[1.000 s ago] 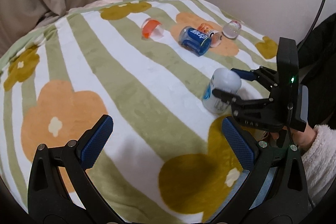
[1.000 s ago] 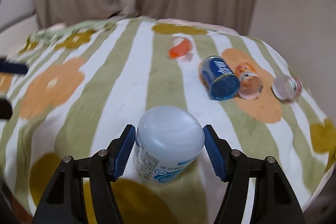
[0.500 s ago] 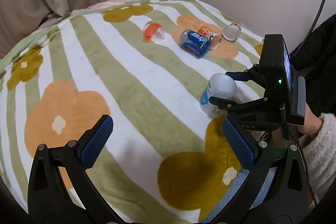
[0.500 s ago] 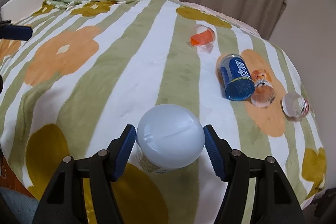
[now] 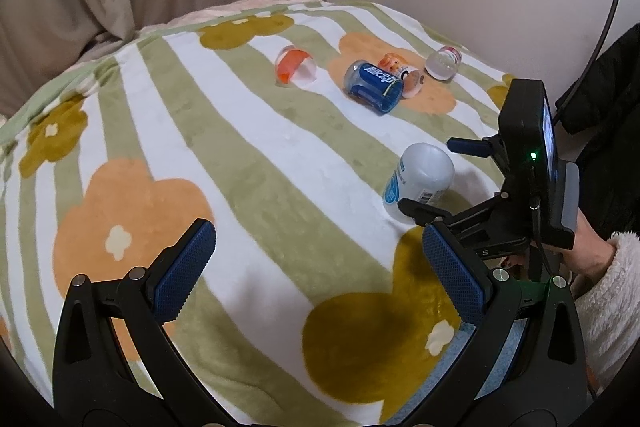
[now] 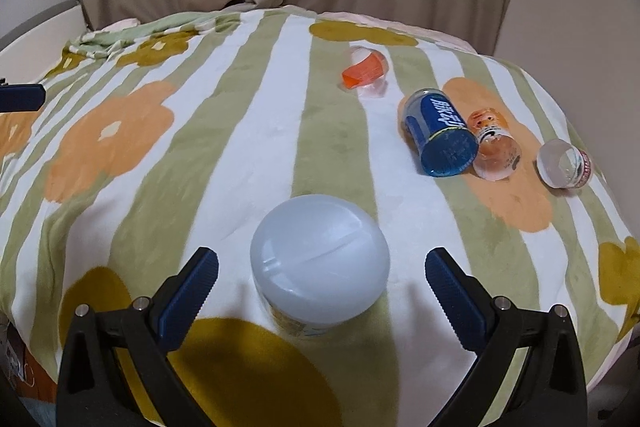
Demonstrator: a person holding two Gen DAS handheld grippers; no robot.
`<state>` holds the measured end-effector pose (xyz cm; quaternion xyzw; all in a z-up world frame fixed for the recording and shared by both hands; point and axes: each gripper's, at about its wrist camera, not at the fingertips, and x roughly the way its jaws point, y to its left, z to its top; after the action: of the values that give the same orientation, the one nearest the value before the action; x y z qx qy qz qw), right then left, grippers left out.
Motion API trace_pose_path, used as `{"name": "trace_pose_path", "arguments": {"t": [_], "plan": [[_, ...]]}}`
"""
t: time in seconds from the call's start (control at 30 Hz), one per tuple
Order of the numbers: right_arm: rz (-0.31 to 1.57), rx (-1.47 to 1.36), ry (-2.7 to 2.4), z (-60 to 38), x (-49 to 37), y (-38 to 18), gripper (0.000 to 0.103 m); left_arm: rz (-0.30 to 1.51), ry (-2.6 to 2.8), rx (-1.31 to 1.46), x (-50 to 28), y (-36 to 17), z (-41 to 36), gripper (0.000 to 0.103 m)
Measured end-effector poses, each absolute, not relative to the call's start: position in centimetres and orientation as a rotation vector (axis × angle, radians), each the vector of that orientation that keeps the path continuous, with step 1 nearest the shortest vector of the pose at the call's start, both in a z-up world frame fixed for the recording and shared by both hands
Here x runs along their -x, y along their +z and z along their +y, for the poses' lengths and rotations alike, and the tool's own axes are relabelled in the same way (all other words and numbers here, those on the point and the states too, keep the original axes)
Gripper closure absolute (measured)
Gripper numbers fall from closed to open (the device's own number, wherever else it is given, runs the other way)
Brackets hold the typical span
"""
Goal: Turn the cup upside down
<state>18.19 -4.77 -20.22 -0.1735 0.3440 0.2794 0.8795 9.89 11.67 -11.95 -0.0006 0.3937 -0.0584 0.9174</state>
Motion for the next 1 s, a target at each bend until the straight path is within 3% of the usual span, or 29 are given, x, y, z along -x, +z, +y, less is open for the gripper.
{"name": "trace_pose_path", "arguments": {"t": [0.2, 0.6, 1.0], "plan": [[0.686, 0.3, 0.562, -6.4, -15.6, -17.6, 0.0, 0.75, -0.103, -0.016, -8.3, -10.0, 11.3, 0.0], [0.302, 0.037, 0.277, -14.0, -2.9, -0.5, 0.0, 0.356, -0.052, -0.055, -2.4, -0.1, 6.4, 0.0], [0.213, 0.063, 0.073, -18.0, 3.1, 0.5, 0.0, 0.272, -0.096, -0.033, 0.8, 1.2, 3.1, 0.0]]}}
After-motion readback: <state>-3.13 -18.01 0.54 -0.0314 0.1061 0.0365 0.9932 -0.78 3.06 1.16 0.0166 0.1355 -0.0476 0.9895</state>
